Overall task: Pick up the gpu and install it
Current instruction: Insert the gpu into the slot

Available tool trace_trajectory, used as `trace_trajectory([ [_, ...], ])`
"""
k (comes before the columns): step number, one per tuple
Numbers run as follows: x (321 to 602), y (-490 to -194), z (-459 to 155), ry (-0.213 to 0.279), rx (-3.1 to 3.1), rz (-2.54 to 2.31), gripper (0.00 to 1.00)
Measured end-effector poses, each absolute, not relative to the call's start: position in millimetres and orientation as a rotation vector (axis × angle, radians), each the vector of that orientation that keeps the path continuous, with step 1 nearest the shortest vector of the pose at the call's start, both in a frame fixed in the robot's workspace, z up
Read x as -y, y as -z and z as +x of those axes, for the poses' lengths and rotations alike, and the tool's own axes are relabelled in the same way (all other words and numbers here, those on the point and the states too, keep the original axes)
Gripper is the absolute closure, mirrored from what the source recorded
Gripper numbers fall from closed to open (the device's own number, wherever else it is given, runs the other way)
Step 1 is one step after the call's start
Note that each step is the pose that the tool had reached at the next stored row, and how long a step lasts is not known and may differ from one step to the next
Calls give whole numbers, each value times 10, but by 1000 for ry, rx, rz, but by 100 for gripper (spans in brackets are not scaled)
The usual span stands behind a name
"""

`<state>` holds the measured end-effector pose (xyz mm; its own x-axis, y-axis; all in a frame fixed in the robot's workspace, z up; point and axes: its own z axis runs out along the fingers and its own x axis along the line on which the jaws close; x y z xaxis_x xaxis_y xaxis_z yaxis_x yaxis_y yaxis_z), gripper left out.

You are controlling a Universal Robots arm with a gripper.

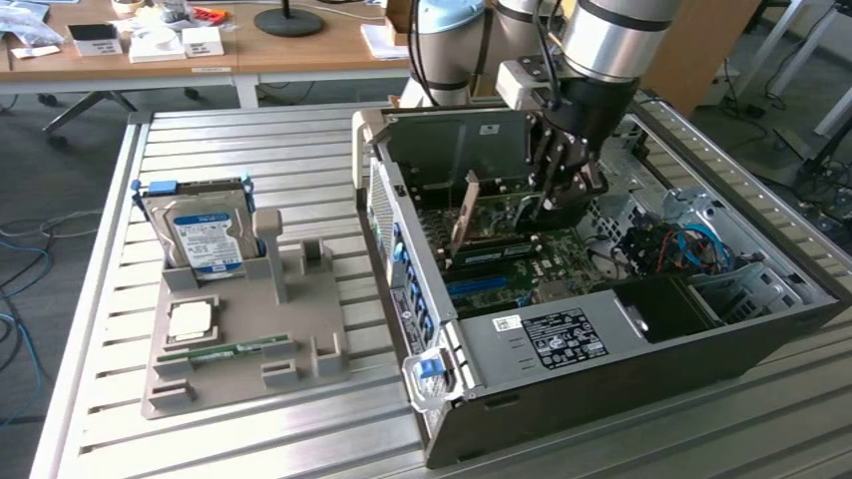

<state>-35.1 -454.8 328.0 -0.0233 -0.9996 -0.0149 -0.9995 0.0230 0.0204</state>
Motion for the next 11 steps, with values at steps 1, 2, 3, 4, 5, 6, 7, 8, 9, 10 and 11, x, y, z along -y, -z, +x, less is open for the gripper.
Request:
trace_trajectory([
  [1, 4549, -3268, -364, 38, 2244, 2195, 73],
  [2, 4550, -3256, -377, 36, 2244, 2196, 73],
  [3, 4551, -3244, -390, 34, 2243, 2198, 73],
  [4, 4551, -3233, -403, 33, 2243, 2201, 73],
  [5, 4552, -3222, -414, 31, 2242, 2203, 73],
  [6, 4553, -3212, -417, 30, 2242, 2205, 73],
  [7, 4553, -3212, -417, 29, 2241, 2205, 73],
  [8, 4553, -3212, -417, 29, 2241, 2205, 73],
  [9, 4553, -3211, -417, 29, 2241, 2205, 73],
  [10, 4554, -3204, -417, 29, 2242, 2205, 73],
  [11, 4555, -3191, -418, 28, 2242, 2206, 73],
])
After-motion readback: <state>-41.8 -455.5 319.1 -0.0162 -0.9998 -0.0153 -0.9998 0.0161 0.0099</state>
